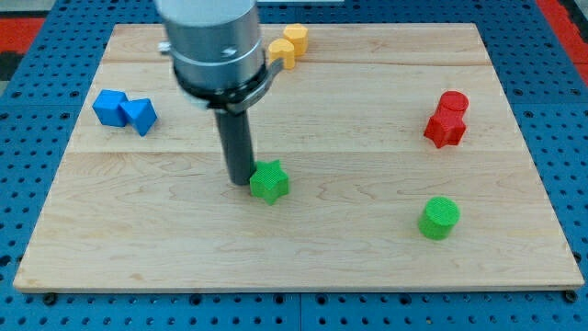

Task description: Place the green blocks together

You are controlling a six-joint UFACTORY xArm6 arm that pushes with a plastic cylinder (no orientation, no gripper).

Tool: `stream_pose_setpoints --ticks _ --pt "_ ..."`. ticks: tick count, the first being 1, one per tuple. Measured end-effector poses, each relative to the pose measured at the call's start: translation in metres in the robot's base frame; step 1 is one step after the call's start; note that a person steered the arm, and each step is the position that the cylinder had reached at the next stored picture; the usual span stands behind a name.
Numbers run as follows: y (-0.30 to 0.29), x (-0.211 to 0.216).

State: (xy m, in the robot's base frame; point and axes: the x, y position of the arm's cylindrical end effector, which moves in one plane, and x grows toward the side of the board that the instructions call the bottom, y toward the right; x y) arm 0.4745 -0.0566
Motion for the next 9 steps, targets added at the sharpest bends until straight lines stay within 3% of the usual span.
stream_pose_setpoints --ticks 3,4,5,7,9 --pt "0.073 0.019" --pt "0.030 0.023" --pt "0.045 0.041" --pt "0.165 0.045" --pt "0.192 0.045"
